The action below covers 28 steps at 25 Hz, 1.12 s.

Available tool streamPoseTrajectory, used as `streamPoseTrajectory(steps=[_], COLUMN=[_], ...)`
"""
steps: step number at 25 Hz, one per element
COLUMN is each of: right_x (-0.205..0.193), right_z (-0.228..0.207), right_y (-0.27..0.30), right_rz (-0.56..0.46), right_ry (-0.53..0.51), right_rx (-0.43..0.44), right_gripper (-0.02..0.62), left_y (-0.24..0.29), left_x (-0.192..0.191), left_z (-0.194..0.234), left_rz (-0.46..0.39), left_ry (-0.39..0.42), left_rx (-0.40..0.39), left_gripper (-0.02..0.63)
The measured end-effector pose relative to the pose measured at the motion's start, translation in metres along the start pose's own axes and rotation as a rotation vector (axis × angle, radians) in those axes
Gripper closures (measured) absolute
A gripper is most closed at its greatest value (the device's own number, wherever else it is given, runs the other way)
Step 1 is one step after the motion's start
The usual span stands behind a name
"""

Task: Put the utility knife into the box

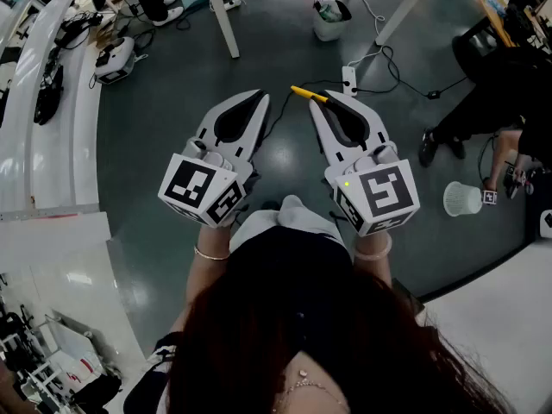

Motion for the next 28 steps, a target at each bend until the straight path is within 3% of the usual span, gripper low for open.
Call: streamPoseTrajectory(steps=[13, 28], right_x=[-0.004, -0.017], right_z=[-0.019, -0.112], right_y=[0.003, 0.039], right_rz=[-0.014, -0.007], right_ry=[0.020, 0.065], right_rx=[-0.004, 0.047], right_gripper=[0.545, 0.545], left_y=[0.019, 0.103], left_x=[-0.006, -0.012], left_z=[0.004, 0.023], left_rz=[0.016, 0.058], left_ry=[-0.018, -0.032], left_rx=[0.000, 0.080], left_gripper=[0.605, 0.604])
Point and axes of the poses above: the fingertips, and each gripper's own axes: y forward along the fingers, z to its left, x out of its top, the point moved 10 cm from there along -y, backward along the fingers, and after that the axes turned 10 degrees about x, right-handed, at the moved point
